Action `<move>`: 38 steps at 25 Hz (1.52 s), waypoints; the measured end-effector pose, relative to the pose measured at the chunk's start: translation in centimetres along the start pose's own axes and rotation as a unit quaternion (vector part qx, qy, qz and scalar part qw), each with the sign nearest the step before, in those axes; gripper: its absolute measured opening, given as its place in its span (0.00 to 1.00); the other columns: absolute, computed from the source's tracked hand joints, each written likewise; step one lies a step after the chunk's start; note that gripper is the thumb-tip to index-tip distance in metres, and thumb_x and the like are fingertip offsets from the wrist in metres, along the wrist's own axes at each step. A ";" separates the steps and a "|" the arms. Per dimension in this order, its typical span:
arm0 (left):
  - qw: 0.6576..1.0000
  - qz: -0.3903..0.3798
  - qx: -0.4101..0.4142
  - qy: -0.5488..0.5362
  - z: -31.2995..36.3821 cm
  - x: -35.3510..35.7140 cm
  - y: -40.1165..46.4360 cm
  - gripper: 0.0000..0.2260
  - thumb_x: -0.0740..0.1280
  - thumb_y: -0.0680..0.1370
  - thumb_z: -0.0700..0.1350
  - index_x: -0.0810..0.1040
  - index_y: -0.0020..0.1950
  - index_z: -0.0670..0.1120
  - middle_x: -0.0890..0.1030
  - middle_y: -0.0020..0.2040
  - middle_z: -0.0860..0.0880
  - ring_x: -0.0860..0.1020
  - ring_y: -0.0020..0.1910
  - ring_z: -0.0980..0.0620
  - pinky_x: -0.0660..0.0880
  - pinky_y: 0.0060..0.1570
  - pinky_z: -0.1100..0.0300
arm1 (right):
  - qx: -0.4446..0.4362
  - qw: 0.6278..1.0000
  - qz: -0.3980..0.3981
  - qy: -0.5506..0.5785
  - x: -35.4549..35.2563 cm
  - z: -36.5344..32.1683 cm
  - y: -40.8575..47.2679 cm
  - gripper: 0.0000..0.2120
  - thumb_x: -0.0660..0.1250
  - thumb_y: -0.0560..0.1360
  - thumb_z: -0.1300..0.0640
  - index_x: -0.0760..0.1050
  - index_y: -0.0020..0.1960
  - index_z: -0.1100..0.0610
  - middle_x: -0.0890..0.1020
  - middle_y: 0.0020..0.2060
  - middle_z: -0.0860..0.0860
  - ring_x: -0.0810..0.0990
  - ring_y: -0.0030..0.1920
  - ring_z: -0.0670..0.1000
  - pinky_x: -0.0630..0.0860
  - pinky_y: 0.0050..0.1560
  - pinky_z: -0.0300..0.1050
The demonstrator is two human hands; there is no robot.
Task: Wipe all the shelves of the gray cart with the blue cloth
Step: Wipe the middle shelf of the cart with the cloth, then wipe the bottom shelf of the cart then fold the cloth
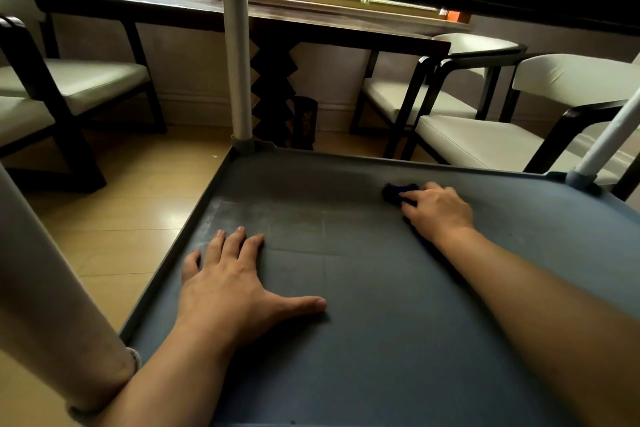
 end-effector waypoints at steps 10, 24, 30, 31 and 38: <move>1.000 -0.001 -0.001 0.010 0.1 -0.2 0.3 0.72 0.49 0.44 0.93 0.53 0.83 0.58 0.53 0.85 0.52 0.46 0.83 0.49 0.46 0.80 0.42 | 0.124 0.992 0.002 -0.034 -0.7 10.7 -2.1 0.25 0.54 0.76 0.33 0.67 0.70 0.39 0.74 0.62 0.56 0.72 0.60 0.64 0.73 0.55 0.59; 0.997 0.018 0.056 -0.059 1.4 -2.0 -0.3 0.49 0.64 0.67 0.81 0.66 0.78 0.52 0.70 0.77 0.45 0.66 0.76 0.42 0.60 0.76 0.41 | -0.047 0.971 -0.013 0.233 -5.4 1.1 -11.2 0.20 0.74 0.72 0.51 0.78 0.63 0.46 0.80 0.54 0.57 0.79 0.52 0.58 0.69 0.51 0.43; 0.952 0.158 0.211 -0.153 -0.3 -5.8 -9.6 0.32 0.67 0.75 0.71 0.72 0.73 0.54 0.76 0.67 0.54 0.71 0.63 0.59 0.67 0.53 0.66 | -0.195 0.924 0.023 0.328 -10.7 -8.4 -23.0 0.19 0.68 0.73 0.44 0.73 0.63 0.37 0.76 0.54 0.44 0.76 0.50 0.41 0.73 0.48 0.36; 0.937 0.193 0.243 -0.162 -1.7 -5.9 -12.1 0.29 0.66 0.77 0.70 0.74 0.70 0.53 0.76 0.63 0.56 0.70 0.60 0.62 0.65 0.52 0.70 | -0.212 0.916 0.020 0.339 -11.3 -9.0 -25.3 0.19 0.67 0.73 0.43 0.73 0.64 0.37 0.76 0.54 0.43 0.77 0.50 0.40 0.74 0.47 0.34; 0.921 -0.005 0.379 -0.089 -11.4 4.2 -23.1 0.17 0.67 0.78 0.62 0.78 0.59 0.52 0.79 0.50 0.55 0.78 0.49 0.53 0.80 0.49 0.57 | -0.310 0.891 -0.023 0.330 -7.7 -9.6 -36.9 0.20 0.71 0.72 0.52 0.77 0.63 0.51 0.79 0.54 0.51 0.79 0.55 0.51 0.70 0.56 0.34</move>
Point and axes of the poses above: each hand's wrist, its own y-axis towards the middle knuckle, its own x-axis out of the palm, z = x × y, the point moved 2 cm from there along y, towards the middle knuckle
